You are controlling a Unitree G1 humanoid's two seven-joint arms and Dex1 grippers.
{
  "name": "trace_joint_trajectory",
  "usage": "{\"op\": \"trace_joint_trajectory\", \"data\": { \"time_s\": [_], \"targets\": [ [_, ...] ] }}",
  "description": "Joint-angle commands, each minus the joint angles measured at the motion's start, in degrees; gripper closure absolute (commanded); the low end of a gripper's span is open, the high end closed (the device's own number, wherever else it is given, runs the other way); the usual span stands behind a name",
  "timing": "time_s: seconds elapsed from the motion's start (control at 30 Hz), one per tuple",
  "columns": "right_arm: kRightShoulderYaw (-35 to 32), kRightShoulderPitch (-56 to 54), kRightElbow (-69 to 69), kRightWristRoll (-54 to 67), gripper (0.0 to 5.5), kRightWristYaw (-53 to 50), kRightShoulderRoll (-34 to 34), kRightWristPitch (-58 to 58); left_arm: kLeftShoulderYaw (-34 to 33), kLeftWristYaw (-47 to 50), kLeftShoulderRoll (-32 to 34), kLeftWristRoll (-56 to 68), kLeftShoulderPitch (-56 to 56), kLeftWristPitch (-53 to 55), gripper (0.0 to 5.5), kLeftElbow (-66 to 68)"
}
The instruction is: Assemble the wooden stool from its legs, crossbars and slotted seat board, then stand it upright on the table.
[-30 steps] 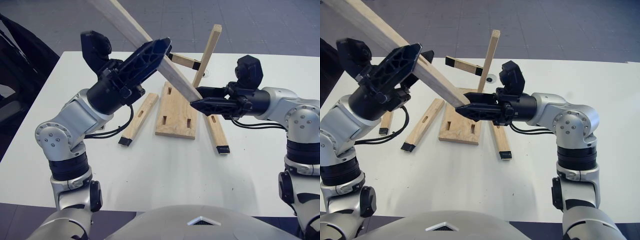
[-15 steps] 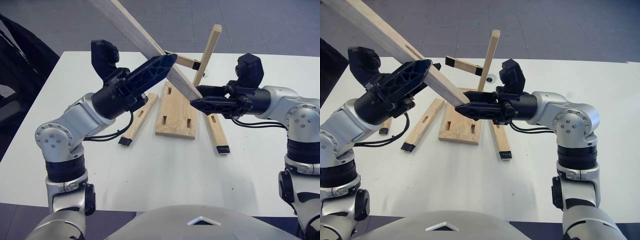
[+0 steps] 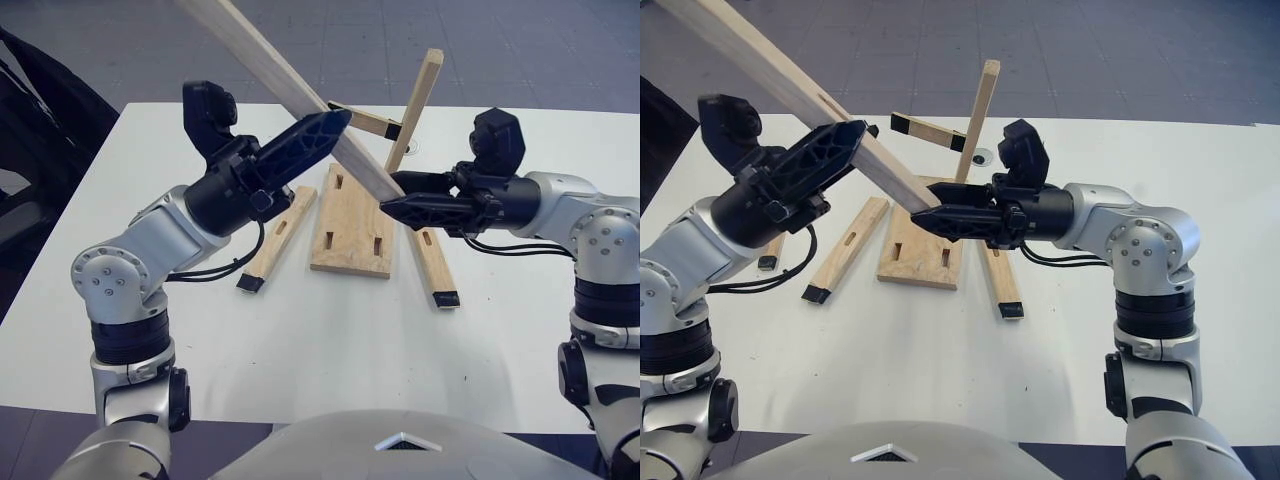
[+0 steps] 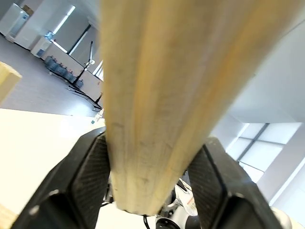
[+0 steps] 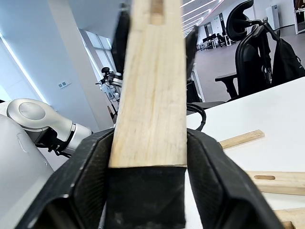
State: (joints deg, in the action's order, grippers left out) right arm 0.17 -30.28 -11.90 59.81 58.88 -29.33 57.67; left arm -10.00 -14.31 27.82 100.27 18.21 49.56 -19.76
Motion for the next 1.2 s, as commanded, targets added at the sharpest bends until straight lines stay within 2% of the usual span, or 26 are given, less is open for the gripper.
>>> {"op": "trace_joint_trajectory", "data": {
  "time_s": [0.03, 0.1, 0.23, 0.33, 0.47, 0.6, 0.83, 0.97, 1.2],
  "targets": [
    [1.5, -1.1, 0.4, -3.0, 2.27, -0.2, -1.7, -0.3, -1.3, -0.6, 0.8, -2.7, 0.2, -0.9, 3.38, 2.2],
    [2.6, -0.2, 1.3, -6.2, 2.20, 0.5, -3.5, -1.4, -2.6, -1.6, 1.9, -4.3, 0.5, -0.9, 3.38, 3.2],
    [9.8, 2.9, 10.0, -22.2, 2.20, 3.8, -9.7, -12.4, -7.5, -6.1, 7.1, -10.9, 2.1, -1.9, 3.39, 7.5],
    [14.0, 0.3, 15.9, -33.3, 2.20, -3.3, -5.2, -20.3, -8.8, -8.6, 9.9, -18.0, 3.8, -3.8, 3.39, 9.6],
    [19.0, -2.4, 19.4, -45.5, 2.20, -10.3, -0.4, -29.9, -8.0, -8.8, 8.9, -23.2, 4.6, -4.8, 3.39, 9.2],
    [26.0, -3.4, 22.2, -57.1, 2.20, -10.0, -1.3, -38.9, -7.2, -8.4, 6.8, -24.7, 3.9, -4.5, 3.39, 7.5],
    [31.3, -3.3, 22.5, -67.3, 2.20, -5.3, -2.5, -51.2, -7.0, -8.6, 5.1, -26.3, 2.0, -3.7, 3.39, 6.3],
    [32.5, -2.8, 22.3, -70.4, 2.20, -3.8, -2.3, -53.8, -7.2, -9.0, 4.9, -26.7, 1.6, -3.2, 3.39, 6.3],
    [39.1, -3.7, 21.1, -81.7, 2.20, 1.5, -7.7, -66.9, -6.1, -10.5, 6.0, -29.8, 0.7, -2.2, 3.39, 5.5]
  ]
}}
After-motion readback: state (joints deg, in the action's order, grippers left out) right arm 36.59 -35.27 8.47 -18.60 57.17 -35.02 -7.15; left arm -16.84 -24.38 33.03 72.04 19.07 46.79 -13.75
